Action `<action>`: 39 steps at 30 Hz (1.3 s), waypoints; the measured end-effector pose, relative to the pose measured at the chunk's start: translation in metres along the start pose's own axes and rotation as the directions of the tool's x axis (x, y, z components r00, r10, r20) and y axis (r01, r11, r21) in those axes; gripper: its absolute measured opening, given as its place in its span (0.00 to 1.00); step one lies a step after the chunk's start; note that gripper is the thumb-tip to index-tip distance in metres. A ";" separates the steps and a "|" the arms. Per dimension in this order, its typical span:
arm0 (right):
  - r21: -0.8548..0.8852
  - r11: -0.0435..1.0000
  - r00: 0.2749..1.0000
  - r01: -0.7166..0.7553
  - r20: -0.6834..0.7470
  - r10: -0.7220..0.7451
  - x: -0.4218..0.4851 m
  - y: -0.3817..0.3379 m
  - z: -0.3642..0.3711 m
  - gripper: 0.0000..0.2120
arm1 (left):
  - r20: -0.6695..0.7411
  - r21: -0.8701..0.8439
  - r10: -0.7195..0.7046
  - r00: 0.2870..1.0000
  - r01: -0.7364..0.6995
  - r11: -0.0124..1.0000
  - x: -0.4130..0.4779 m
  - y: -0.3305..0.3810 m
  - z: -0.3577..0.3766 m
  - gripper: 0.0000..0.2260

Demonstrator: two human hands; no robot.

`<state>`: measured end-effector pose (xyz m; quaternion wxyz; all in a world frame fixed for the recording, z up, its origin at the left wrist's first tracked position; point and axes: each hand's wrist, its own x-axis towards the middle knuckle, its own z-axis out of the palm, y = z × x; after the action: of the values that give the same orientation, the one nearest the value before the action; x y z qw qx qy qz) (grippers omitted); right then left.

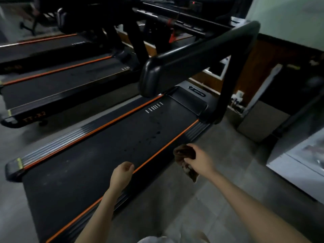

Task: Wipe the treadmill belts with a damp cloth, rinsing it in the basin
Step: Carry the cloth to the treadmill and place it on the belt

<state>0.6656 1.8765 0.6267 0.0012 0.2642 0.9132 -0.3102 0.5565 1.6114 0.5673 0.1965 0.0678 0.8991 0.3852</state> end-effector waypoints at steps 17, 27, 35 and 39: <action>-0.173 0.828 0.775 0.533 0.493 -0.396 0.245 0.064 -0.049 0.24 | -0.489 -0.337 -0.401 0.775 0.256 0.906 0.053 0.124 0.131 0.12; -0.153 0.873 0.763 0.463 0.570 -0.305 0.363 0.085 0.053 0.21 | -0.591 -0.383 -0.460 0.663 0.270 0.883 0.142 0.072 0.183 0.12; -0.121 0.910 0.810 0.398 0.513 -0.285 0.500 0.129 0.183 0.19 | -0.589 -0.427 -0.490 0.643 0.267 0.864 0.281 -0.025 0.271 0.11; -0.142 0.903 0.822 0.405 0.490 -0.291 0.586 0.166 0.229 0.21 | -0.589 -0.438 -0.492 0.641 0.258 0.861 0.366 -0.058 0.315 0.11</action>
<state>0.2043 2.1396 0.2502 0.1910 0.0090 0.9503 -0.2458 0.3511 1.8805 0.2180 -0.0636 -0.3012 0.8271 0.4702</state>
